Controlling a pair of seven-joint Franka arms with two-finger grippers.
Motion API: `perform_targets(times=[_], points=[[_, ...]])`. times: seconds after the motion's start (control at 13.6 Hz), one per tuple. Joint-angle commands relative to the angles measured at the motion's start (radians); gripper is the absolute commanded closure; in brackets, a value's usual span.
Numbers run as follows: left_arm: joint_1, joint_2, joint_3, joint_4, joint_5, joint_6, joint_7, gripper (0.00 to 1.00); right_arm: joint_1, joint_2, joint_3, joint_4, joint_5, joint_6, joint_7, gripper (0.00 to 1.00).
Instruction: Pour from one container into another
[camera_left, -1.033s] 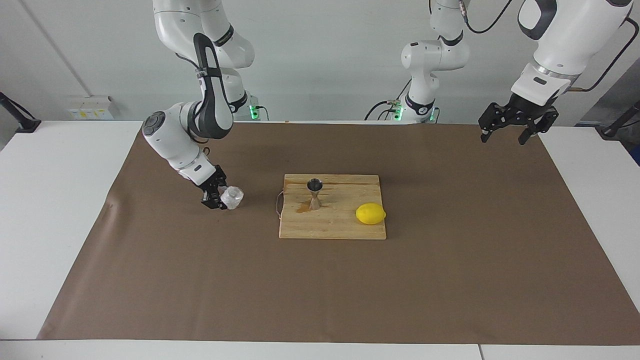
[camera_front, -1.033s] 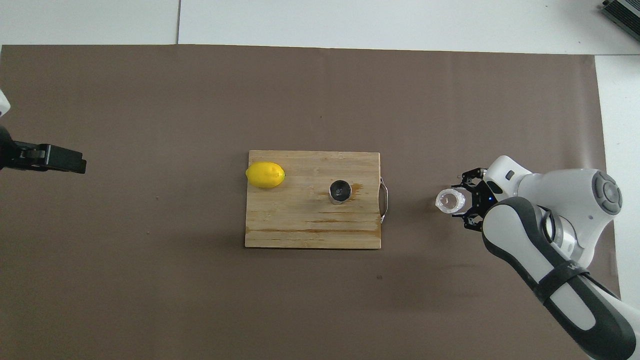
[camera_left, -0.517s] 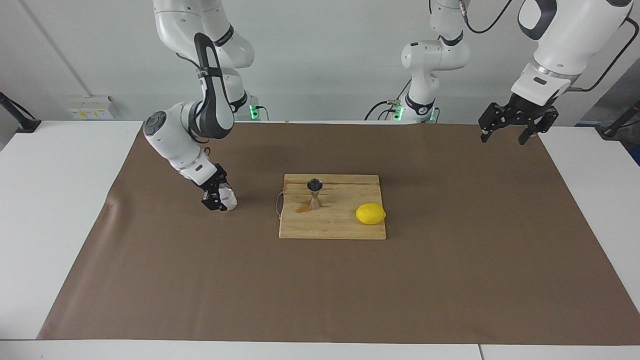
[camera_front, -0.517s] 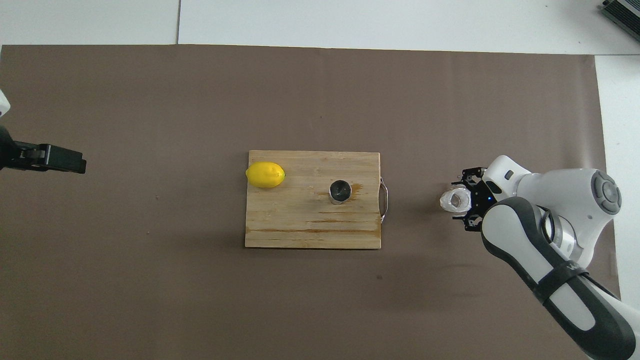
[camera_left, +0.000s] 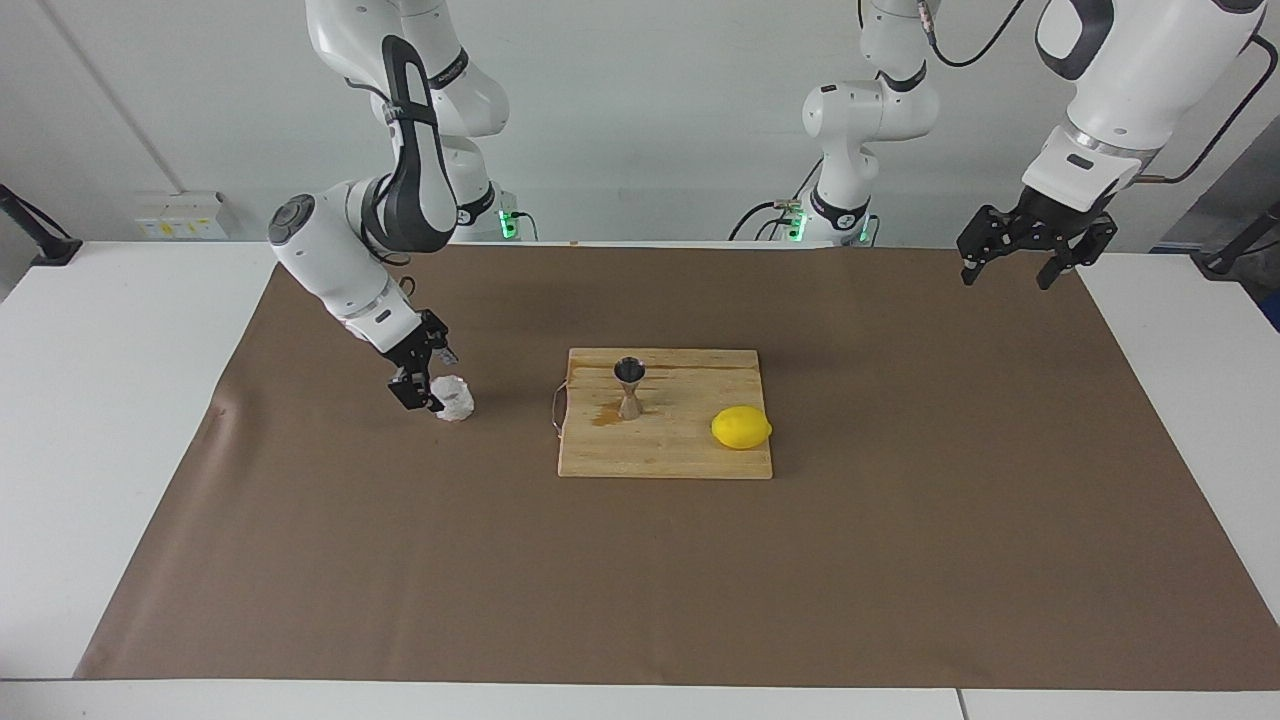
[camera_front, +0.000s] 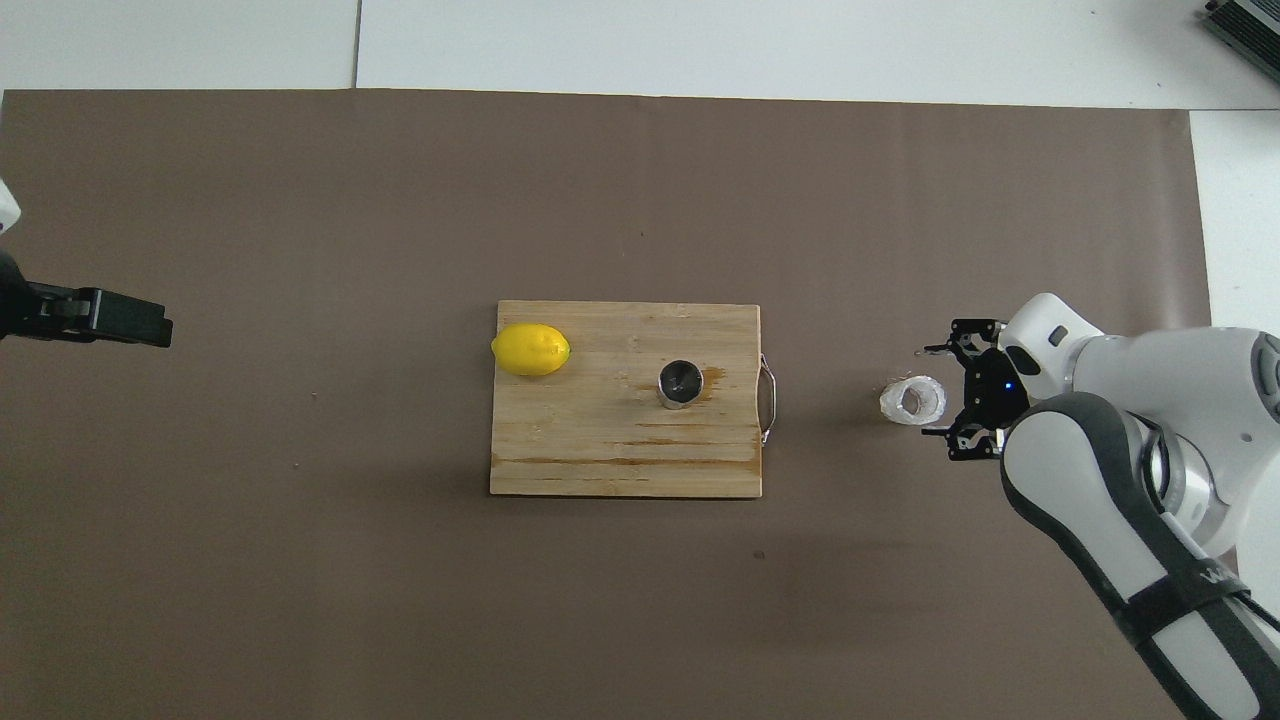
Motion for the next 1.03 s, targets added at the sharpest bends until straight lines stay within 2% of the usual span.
perform_targets(times=[0.0,0.15,0.52,0.96], points=[[0.004,-0.017,0.002,-0.014,-0.006,0.001,0.005,0.0,-0.012,-0.07,0.003,0.022,-0.093,-0.072,0.146,0.0],[0.004,-0.017,0.002,-0.014,-0.006,0.003,0.005,0.0,-0.011,-0.095,0.005,0.074,-0.185,-0.137,0.305,0.0],[0.004,-0.017,0.002,-0.014,-0.006,0.001,0.005,0.0,0.005,-0.089,0.019,0.229,-0.427,-0.268,0.825,0.0],[0.004,-0.017,0.002,-0.014,-0.006,0.003,0.005,0.0,0.041,-0.077,0.02,0.367,-0.44,-0.379,1.489,0.0]])
